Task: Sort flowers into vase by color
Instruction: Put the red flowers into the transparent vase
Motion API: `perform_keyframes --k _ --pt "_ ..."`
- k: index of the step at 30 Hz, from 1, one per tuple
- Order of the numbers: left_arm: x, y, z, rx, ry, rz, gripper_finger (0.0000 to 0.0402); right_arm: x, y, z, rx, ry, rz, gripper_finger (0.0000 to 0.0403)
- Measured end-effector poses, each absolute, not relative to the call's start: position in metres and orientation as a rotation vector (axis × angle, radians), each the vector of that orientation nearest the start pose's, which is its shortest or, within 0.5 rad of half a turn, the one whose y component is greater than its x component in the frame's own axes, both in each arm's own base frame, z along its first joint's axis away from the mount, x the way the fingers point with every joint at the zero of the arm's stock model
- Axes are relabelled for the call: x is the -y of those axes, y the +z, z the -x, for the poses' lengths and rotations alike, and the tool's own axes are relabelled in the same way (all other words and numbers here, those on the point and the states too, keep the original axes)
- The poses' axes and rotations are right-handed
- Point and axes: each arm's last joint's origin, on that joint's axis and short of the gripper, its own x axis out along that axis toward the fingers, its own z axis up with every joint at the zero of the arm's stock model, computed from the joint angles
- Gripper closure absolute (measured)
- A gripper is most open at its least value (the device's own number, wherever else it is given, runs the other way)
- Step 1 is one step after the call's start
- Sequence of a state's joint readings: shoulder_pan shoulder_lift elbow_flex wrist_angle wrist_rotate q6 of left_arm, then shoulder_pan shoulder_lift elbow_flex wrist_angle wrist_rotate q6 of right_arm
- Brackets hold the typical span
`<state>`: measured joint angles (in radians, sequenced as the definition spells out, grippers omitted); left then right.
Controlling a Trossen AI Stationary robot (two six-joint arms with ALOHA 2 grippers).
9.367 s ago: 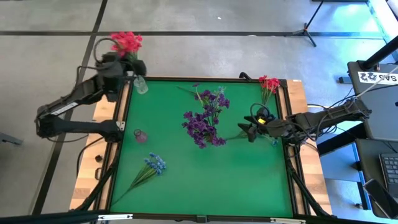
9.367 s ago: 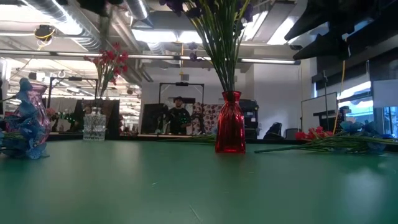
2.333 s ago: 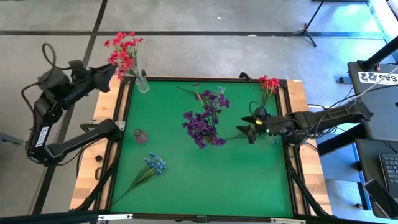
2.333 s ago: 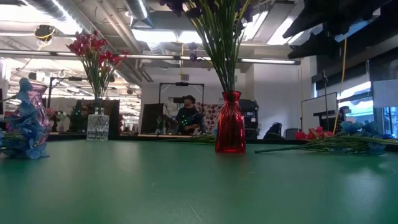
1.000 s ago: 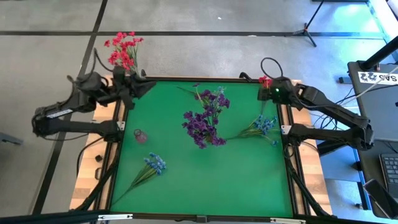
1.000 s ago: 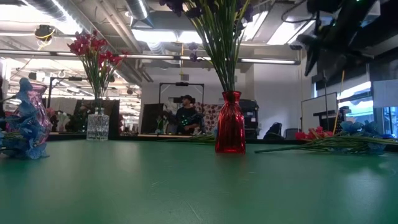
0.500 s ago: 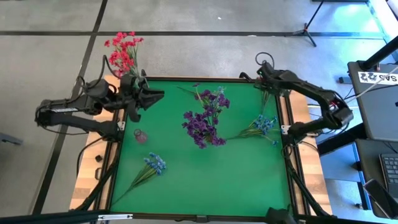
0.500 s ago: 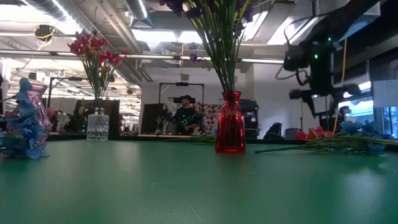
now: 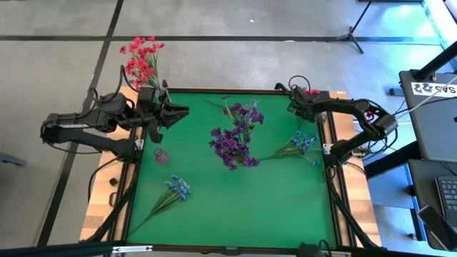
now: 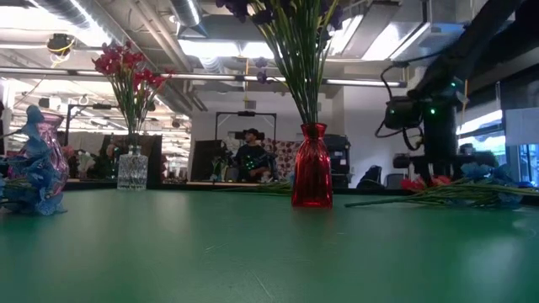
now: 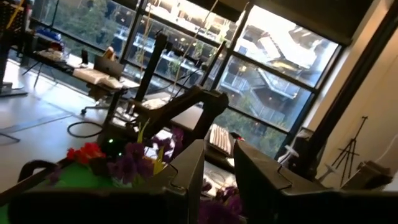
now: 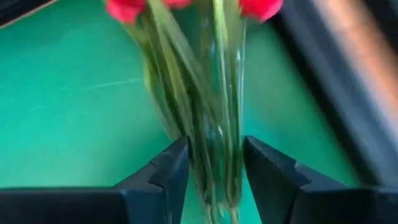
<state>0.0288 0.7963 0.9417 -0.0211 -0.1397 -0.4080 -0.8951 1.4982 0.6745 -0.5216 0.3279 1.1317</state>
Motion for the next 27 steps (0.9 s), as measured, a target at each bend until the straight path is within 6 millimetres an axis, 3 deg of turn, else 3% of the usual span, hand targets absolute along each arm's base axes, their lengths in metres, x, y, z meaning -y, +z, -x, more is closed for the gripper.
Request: perform_keyframes --k 5,10,13,17,19,21,27 --pt "-0.009 0.399 -0.164 0.158 0.150 0.413 0.0317 0.174 0.121 -0.138 -0.634 -1.730 -1.207 0.0251" --pt "-0.010 0.401 -0.161 0.175 0.168 0.379 0.0317 0.169 0.119 -0.140 -0.680 -1.709 -1.174 0.0256" --pt "-0.010 0.402 -0.160 0.193 0.190 0.373 0.0317 0.165 0.119 -0.144 -0.691 -1.695 -1.163 0.0287" --pt "-0.010 0.404 -0.156 0.206 0.196 0.375 0.0317 0.160 0.124 -0.148 -0.696 -1.669 -1.147 0.0360" --pt "-0.010 0.405 -0.153 0.215 0.195 0.376 0.0317 0.158 0.132 -0.151 -0.675 -1.659 -1.118 0.0388" --pt "-0.010 0.407 -0.150 0.222 0.195 0.376 0.0317 0.154 0.146 -0.154 -0.650 -1.651 -1.073 0.0388" --pt "-0.011 0.411 -0.138 0.260 0.213 0.401 0.0317 0.148 0.221 -0.167 -0.407 -1.617 -0.820 0.0390"
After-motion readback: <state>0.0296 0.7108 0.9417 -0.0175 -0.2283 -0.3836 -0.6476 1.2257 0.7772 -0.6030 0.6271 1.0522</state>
